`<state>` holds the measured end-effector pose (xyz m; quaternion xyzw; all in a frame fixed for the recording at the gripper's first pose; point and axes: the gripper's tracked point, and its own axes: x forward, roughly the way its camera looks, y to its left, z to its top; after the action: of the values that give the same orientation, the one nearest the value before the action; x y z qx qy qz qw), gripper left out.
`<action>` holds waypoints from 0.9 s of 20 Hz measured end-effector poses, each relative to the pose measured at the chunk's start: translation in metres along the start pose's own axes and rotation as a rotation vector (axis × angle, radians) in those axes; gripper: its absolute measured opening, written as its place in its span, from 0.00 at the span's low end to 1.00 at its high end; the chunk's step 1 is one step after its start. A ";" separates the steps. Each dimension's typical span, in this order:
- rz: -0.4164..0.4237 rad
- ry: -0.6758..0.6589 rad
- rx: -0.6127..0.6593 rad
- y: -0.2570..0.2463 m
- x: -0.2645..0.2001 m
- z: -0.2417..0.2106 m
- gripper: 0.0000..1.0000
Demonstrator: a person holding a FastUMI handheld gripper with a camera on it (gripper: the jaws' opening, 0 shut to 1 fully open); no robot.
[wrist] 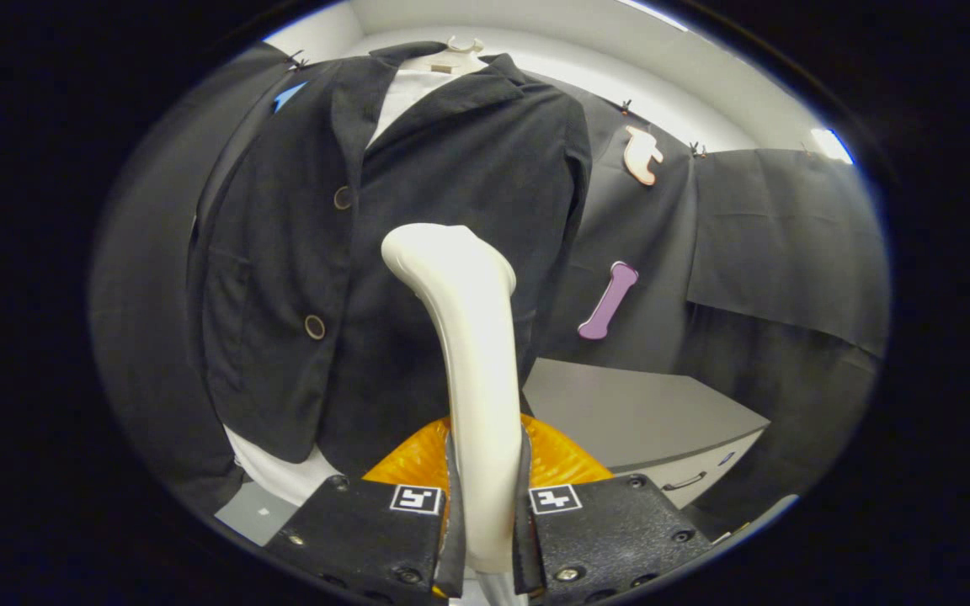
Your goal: Iron the clothes twice with a garment steamer, once on the left side and once on the right side.
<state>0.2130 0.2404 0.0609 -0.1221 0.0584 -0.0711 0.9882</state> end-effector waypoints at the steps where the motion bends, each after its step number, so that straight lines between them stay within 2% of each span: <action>1: -0.003 -0.008 -0.001 0.001 0.000 -0.004 0.25; 11: -0.013 -0.015 -0.070 0.008 -0.008 -0.053 0.25; 18: 0.031 -0.008 -0.136 0.014 -0.017 -0.080 0.25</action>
<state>0.1879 0.2380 -0.0176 -0.1885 0.0612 -0.0509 0.9788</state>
